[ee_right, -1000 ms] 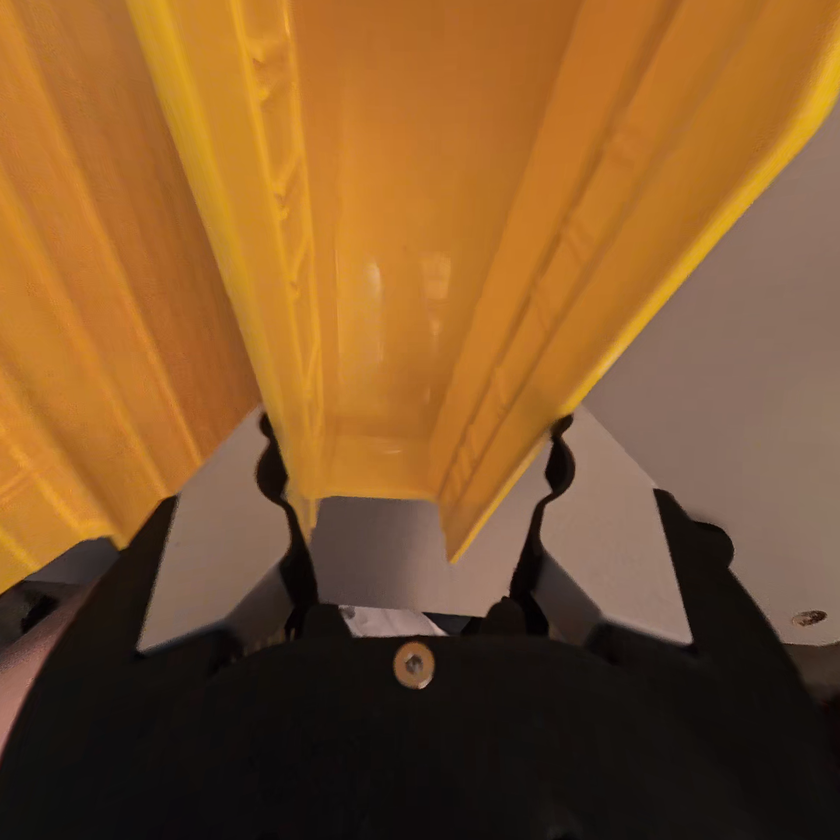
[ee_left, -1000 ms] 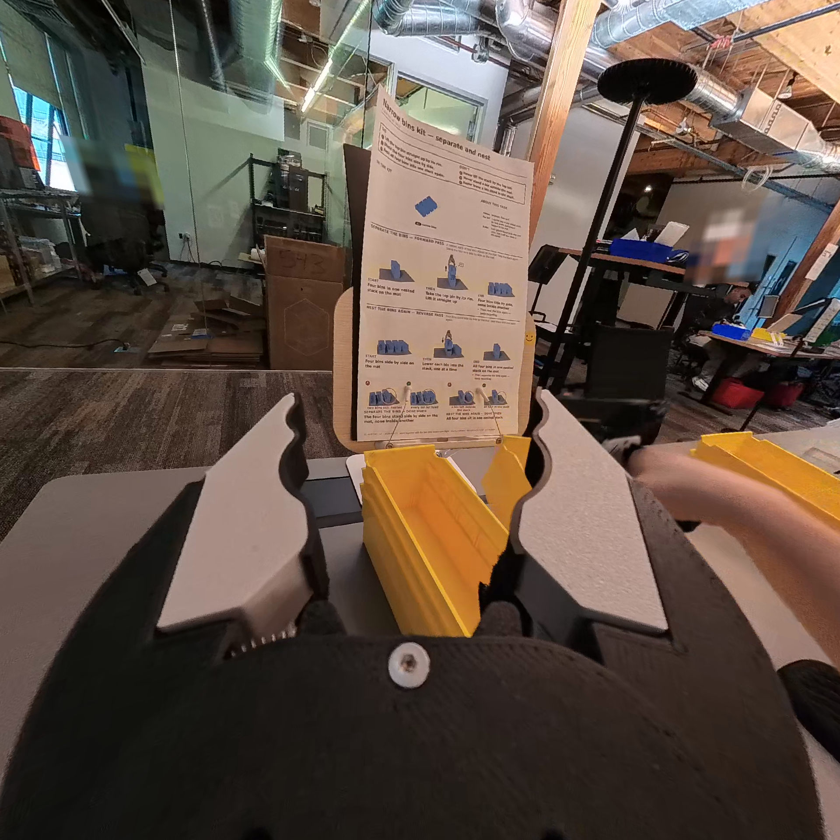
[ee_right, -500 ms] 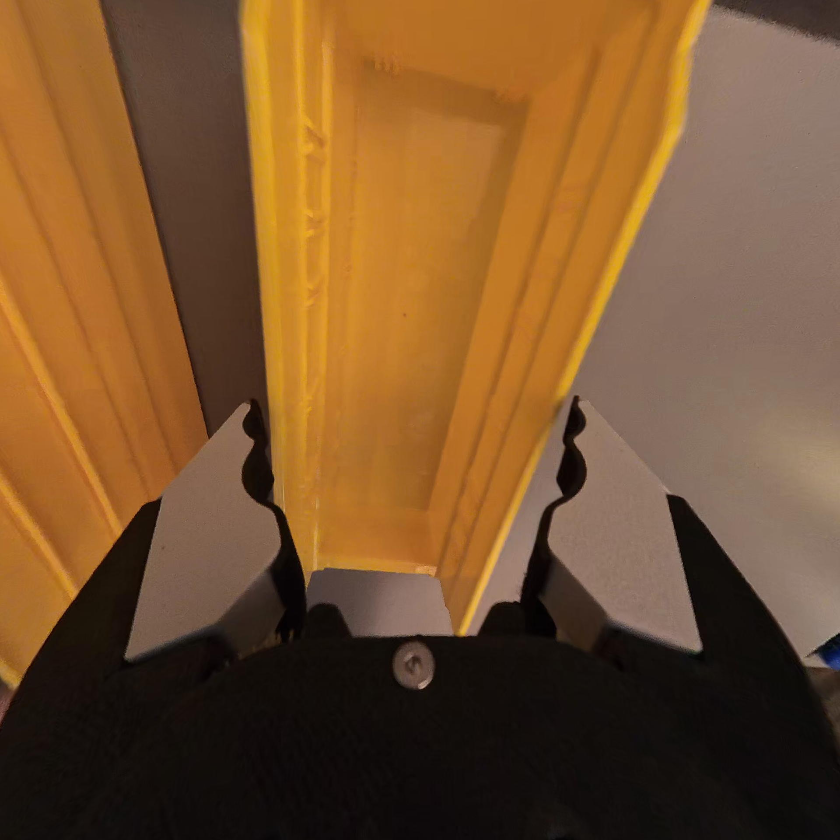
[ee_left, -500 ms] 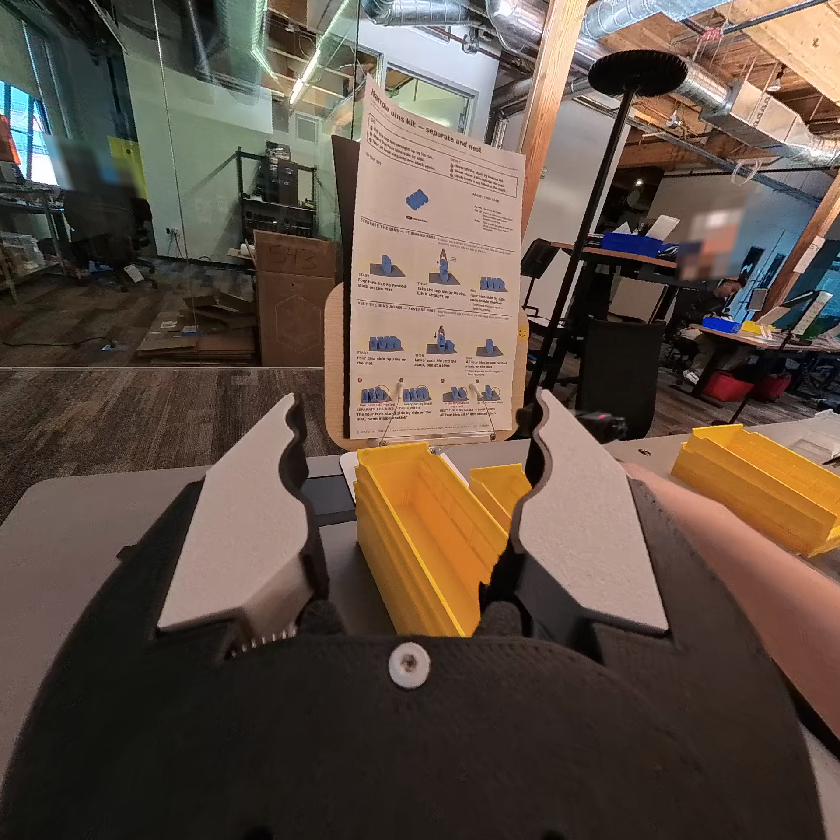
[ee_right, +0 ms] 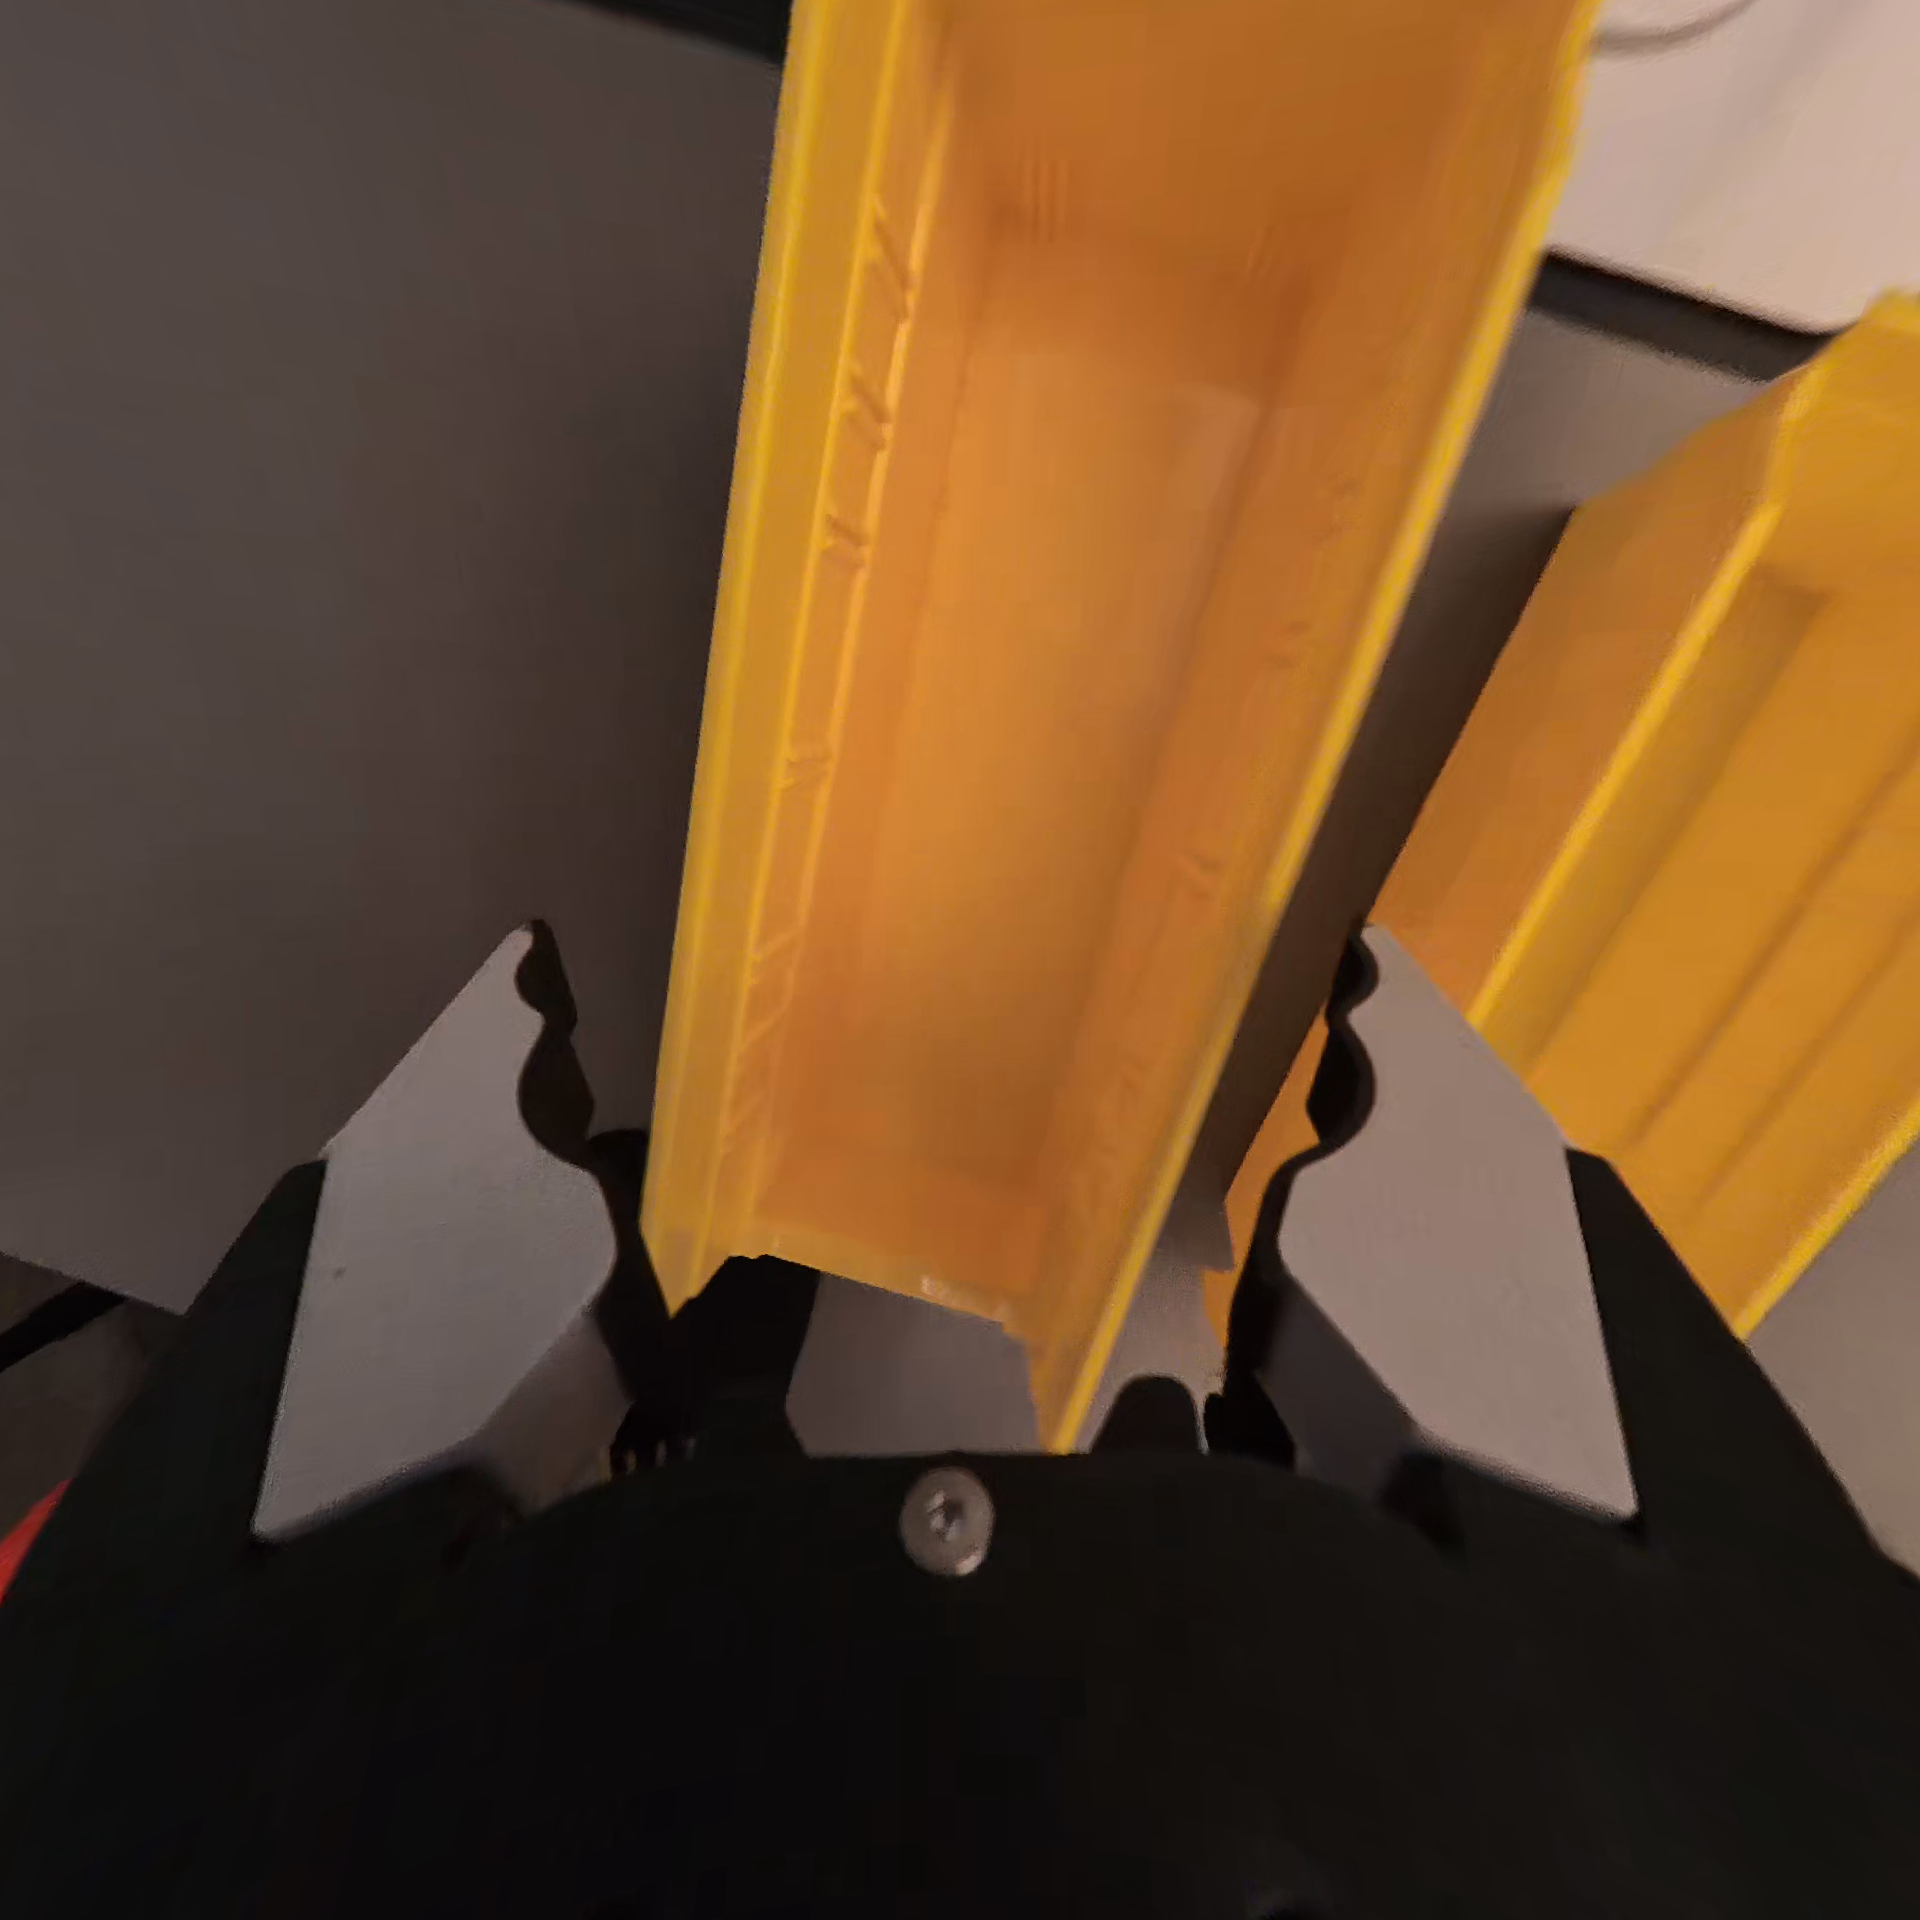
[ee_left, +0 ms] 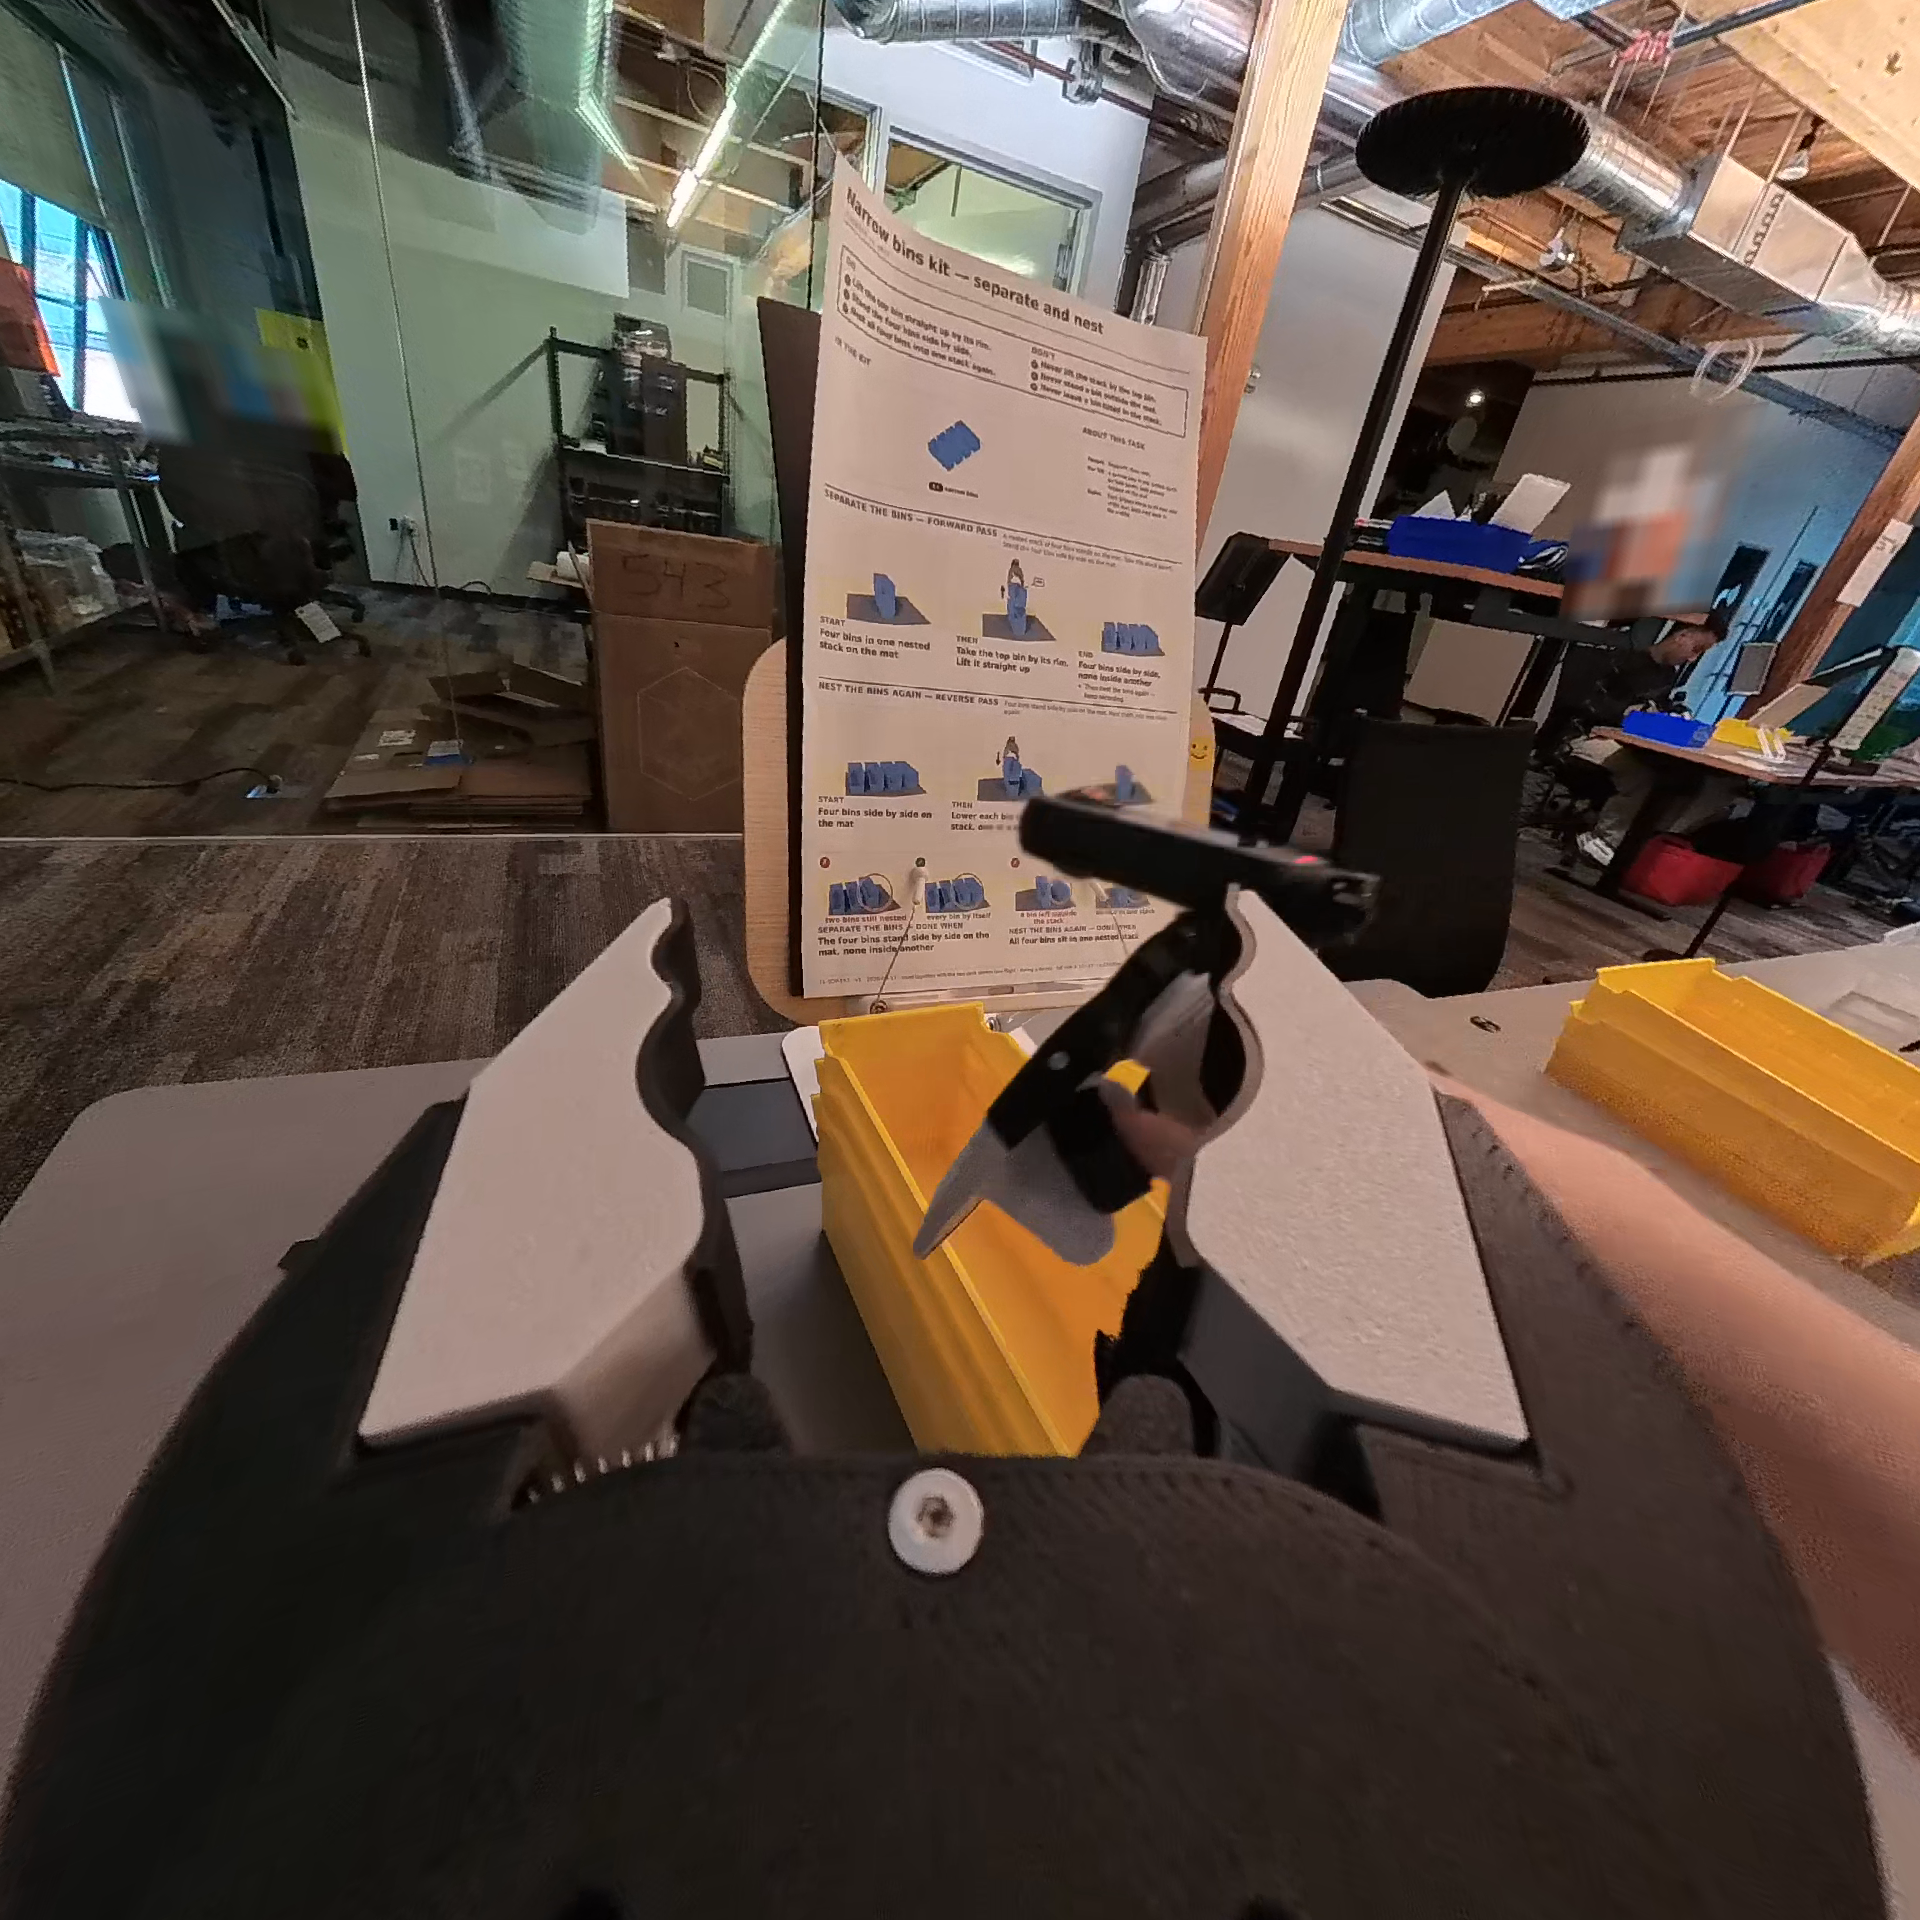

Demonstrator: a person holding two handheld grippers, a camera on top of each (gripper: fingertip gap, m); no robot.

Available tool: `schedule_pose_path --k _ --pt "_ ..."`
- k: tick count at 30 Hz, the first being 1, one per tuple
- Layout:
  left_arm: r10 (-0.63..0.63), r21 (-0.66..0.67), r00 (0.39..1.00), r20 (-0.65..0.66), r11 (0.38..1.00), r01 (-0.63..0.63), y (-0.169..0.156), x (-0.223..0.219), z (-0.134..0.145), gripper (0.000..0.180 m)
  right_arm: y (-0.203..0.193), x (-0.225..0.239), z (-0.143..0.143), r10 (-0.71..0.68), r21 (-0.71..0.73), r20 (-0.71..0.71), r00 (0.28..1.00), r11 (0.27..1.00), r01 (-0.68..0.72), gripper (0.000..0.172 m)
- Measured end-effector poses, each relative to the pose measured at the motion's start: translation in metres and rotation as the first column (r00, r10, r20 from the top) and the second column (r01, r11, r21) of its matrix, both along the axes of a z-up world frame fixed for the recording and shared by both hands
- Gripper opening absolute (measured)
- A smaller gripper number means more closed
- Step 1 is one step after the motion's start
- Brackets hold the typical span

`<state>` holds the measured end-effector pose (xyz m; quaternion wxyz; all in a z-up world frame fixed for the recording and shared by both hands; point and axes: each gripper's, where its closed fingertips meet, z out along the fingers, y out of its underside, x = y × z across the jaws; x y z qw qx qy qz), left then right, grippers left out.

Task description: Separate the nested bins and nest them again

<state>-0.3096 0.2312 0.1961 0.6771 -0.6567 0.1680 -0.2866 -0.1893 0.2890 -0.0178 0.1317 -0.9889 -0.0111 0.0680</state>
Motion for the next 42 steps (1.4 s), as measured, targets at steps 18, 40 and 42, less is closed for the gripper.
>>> schedule_pose_path --k 18,40,42 --pt "-0.018 -0.023 1.000 -0.005 1.000 0.018 0.003 0.000 -0.005 0.098 0.005 0.006 -0.031 -0.059 -0.185 0.146 0.988 0.979 0.086 0.120" --pt "-0.018 -0.024 1.000 -0.004 1.000 0.018 0.003 -0.001 -0.005 0.098 -0.004 0.004 -0.012 -0.065 -0.231 0.142 0.988 0.968 0.097 0.114" --pt "-0.016 -0.022 1.000 -0.005 1.000 0.016 0.002 -0.002 -0.005 0.098 -0.006 0.005 -0.006 -0.059 -0.233 0.141 0.988 0.968 0.091 0.114"
